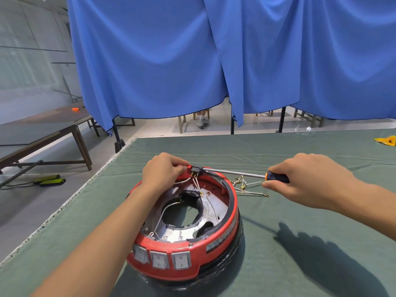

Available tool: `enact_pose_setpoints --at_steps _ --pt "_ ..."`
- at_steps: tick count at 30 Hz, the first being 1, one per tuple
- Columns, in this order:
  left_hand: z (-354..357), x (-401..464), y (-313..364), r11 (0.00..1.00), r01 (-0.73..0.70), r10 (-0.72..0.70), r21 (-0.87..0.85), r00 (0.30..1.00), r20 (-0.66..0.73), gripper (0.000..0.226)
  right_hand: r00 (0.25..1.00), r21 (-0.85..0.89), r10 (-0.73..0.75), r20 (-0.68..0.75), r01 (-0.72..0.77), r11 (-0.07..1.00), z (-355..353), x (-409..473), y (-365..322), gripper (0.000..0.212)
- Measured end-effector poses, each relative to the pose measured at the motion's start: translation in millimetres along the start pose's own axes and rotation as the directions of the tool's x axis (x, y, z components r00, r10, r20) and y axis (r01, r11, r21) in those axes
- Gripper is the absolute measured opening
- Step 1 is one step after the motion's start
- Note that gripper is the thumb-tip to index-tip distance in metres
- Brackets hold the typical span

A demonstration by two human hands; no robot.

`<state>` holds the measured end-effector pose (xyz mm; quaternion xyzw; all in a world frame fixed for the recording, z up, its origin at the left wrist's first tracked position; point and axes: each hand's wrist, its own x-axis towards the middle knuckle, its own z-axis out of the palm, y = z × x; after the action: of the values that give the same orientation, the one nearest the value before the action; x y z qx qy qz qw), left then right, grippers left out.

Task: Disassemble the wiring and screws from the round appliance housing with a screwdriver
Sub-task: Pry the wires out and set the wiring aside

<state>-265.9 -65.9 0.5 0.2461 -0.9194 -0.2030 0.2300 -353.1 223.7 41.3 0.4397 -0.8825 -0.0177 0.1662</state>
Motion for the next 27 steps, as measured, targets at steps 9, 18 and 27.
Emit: enact_pose_setpoints --at_steps 9,18,27 --pt "-28.0 -6.1 3.5 0.887 0.047 -0.097 0.459 0.992 0.087 0.04 0.975 0.215 0.211 0.065 -0.22 0.951 -8.0 4.3 -26.2 0.047" --pt "-36.5 -27.3 -2.8 0.924 0.354 -0.268 -0.143 0.868 0.418 0.036 0.978 0.277 0.187 0.097 -0.207 0.938 -21.2 4.6 -54.1 0.036" --pt "1.6 -26.7 -9.2 0.883 0.34 -0.265 -0.324 0.93 0.255 0.038 0.978 0.222 0.163 0.132 -0.189 0.957 -27.1 -13.8 -63.7 0.038"
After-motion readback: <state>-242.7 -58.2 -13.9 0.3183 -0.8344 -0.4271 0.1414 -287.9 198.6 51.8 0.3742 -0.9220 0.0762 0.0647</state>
